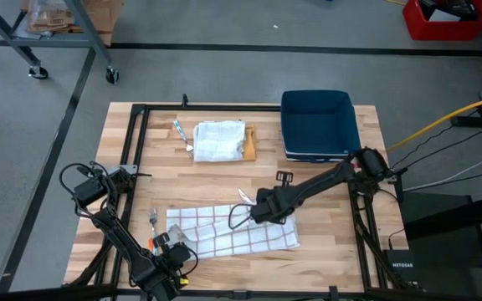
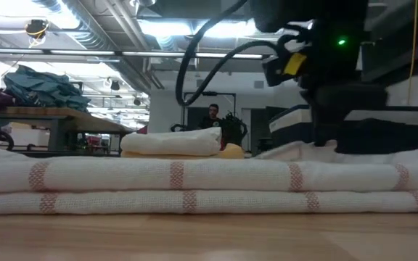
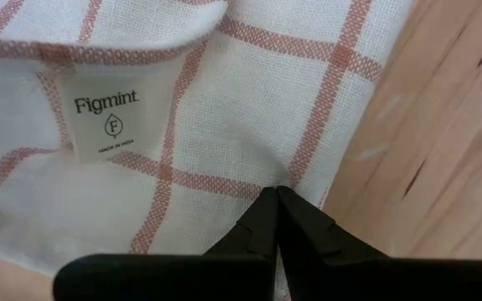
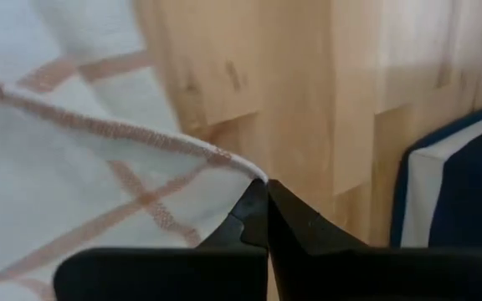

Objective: Fold towel
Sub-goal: Fold the white patterned towel

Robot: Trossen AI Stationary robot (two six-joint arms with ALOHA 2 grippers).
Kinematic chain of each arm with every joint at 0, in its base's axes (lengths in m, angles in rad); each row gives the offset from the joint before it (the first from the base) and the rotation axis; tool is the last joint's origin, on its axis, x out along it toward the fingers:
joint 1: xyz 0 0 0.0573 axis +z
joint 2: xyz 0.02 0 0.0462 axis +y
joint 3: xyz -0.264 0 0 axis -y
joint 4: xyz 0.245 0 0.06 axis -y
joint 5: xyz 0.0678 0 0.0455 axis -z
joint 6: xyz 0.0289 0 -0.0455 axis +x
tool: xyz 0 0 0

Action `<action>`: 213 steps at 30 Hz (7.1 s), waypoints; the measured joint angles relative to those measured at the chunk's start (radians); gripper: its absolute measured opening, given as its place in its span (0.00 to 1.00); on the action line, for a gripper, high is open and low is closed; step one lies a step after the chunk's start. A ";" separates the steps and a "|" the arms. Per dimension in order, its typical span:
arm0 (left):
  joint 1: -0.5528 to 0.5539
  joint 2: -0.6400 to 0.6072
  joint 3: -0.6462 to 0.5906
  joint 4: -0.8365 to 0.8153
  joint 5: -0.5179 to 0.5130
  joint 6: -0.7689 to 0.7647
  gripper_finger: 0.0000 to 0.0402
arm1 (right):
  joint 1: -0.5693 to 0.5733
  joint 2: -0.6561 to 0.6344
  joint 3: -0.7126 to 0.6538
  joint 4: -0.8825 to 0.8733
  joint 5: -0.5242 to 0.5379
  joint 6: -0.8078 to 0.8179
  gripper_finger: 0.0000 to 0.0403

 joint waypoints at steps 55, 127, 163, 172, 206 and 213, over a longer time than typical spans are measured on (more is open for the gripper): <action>0.021 -0.146 0.018 -0.209 -0.087 0.149 0.01 | -0.052 0.000 -0.001 -0.001 -0.536 0.189 0.41; 0.286 -0.146 -0.063 -0.465 -0.032 0.626 0.02 | -0.053 0.001 -0.001 0.128 -0.496 0.154 0.41; 0.373 -0.146 -0.117 -0.282 0.248 0.441 0.14 | -0.053 0.001 -0.001 0.229 -0.462 0.050 0.41; 0.283 -0.147 -0.133 -0.050 0.260 0.374 0.08 | -0.051 0.042 -0.014 0.269 -0.492 0.052 0.41; 0.581 -0.141 -0.345 -0.033 -0.321 0.626 0.01 | 0.220 0.113 -0.021 0.872 -0.401 0.336 0.41; 0.554 -0.207 -0.291 -0.027 -0.305 0.622 0.01 | 0.218 0.106 -0.020 0.881 -0.405 0.262 0.41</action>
